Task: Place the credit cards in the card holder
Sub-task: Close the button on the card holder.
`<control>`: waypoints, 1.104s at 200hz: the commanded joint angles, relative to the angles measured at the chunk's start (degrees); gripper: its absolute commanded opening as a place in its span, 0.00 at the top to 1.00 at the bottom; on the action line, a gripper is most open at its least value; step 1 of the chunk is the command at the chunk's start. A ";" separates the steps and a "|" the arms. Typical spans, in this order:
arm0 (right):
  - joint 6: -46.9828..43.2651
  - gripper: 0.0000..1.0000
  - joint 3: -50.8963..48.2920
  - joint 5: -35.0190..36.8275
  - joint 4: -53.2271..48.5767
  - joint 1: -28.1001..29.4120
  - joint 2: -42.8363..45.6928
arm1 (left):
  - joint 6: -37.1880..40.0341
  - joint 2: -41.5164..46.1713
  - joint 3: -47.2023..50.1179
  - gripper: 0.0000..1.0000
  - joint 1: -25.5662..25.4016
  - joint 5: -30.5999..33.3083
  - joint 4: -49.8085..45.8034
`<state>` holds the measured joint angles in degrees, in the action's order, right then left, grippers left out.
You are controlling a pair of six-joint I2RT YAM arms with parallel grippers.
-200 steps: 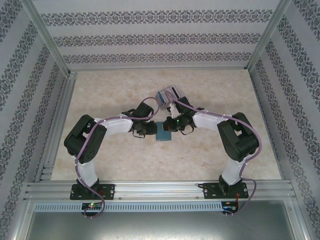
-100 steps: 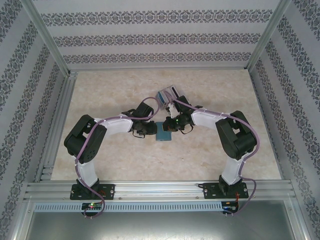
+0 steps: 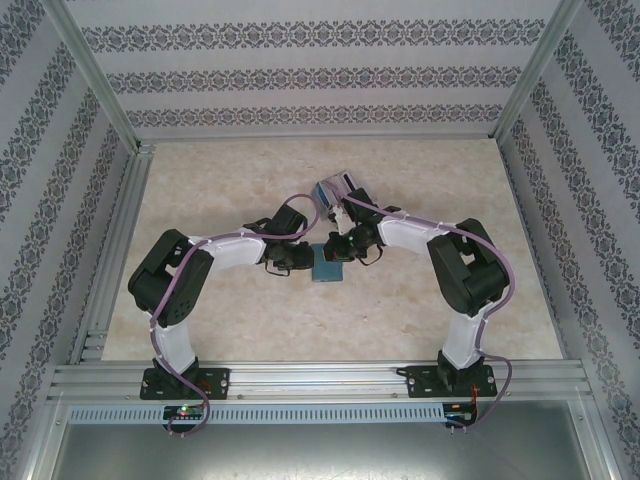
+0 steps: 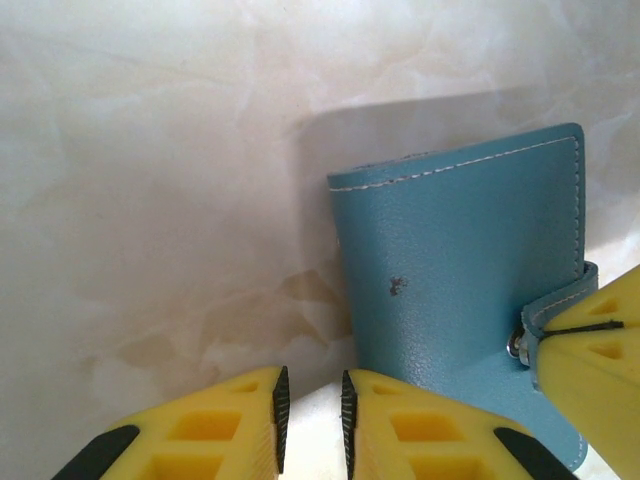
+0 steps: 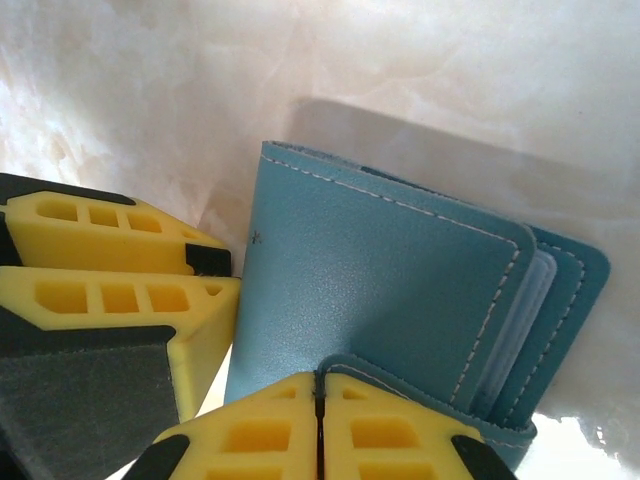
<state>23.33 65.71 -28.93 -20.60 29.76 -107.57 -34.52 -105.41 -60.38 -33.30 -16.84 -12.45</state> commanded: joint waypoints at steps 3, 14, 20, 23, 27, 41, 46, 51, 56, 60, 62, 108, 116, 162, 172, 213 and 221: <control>-2.52 0.90 0.93 5.23 -4.33 1.50 -3.45 | 0.33 -0.85 -1.29 0.76 -0.82 -1.14 1.02; -3.09 0.90 1.47 6.80 -5.82 1.91 -4.10 | 0.40 -0.76 -1.32 0.76 -0.80 -1.09 1.11; -3.53 0.90 1.93 7.64 -6.75 2.08 -4.53 | 0.42 -0.77 -1.24 0.76 -0.80 -1.06 1.11; -3.70 0.90 2.10 8.18 -7.29 2.16 -4.77 | 0.42 -0.80 -1.30 0.76 -0.80 -1.07 1.11; -3.99 0.90 2.49 8.88 -8.01 2.37 -5.15 | 0.42 -0.82 -1.32 0.76 -0.80 -1.09 1.11; -4.97 0.90 3.83 11.17 -10.47 2.82 -6.83 | 0.42 -0.88 -1.27 0.76 -0.80 -1.20 1.19; -5.27 0.90 4.22 11.52 -11.06 3.03 -7.36 | 0.42 -0.93 -1.31 0.76 -0.80 -1.28 1.20; -5.47 0.90 4.56 11.90 -11.68 3.18 -7.92 | 0.42 -0.94 -1.31 0.76 -0.80 -1.27 1.20; -5.67 0.90 4.82 12.28 -12.16 3.29 -8.43 | 0.42 -0.94 -1.32 0.76 -0.80 -1.31 1.15; -5.79 0.90 5.01 12.58 -12.44 3.45 -8.85 | 0.42 -0.89 -1.32 0.76 -0.80 -1.27 1.16; -5.83 0.90 5.10 12.80 -12.53 3.50 -9.05 | 0.42 -0.91 -1.28 0.76 -0.80 -1.22 1.19; -6.02 0.90 5.22 12.90 -12.99 4.33 -10.56 | 0.60 -0.31 -1.14 0.76 -0.80 -0.71 0.89; -5.98 0.89 5.50 12.51 -13.14 4.26 -10.16 | 0.75 0.04 -1.05 0.76 -0.80 -0.24 0.76; -7.01 0.67 6.02 14.21 -13.11 4.28 -1.97 | 2.08 5.81 -0.15 0.62 0.68 3.17 1.67; -7.46 0.60 5.85 15.26 -12.69 4.35 0.57 | 2.50 8.13 0.41 0.59 1.36 4.46 2.04; -10.73 0.48 4.99 20.33 -11.56 4.03 10.04 | 5.46 19.59 2.54 0.37 3.00 14.34 1.35; -11.25 0.48 4.25 21.51 -10.95 3.82 12.10 | 5.89 22.15 3.24 0.32 3.24 16.51 1.18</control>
<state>15.03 71.11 -13.08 -31.92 33.63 -102.26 -31.53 -90.32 -58.78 -31.05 -8.69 -12.25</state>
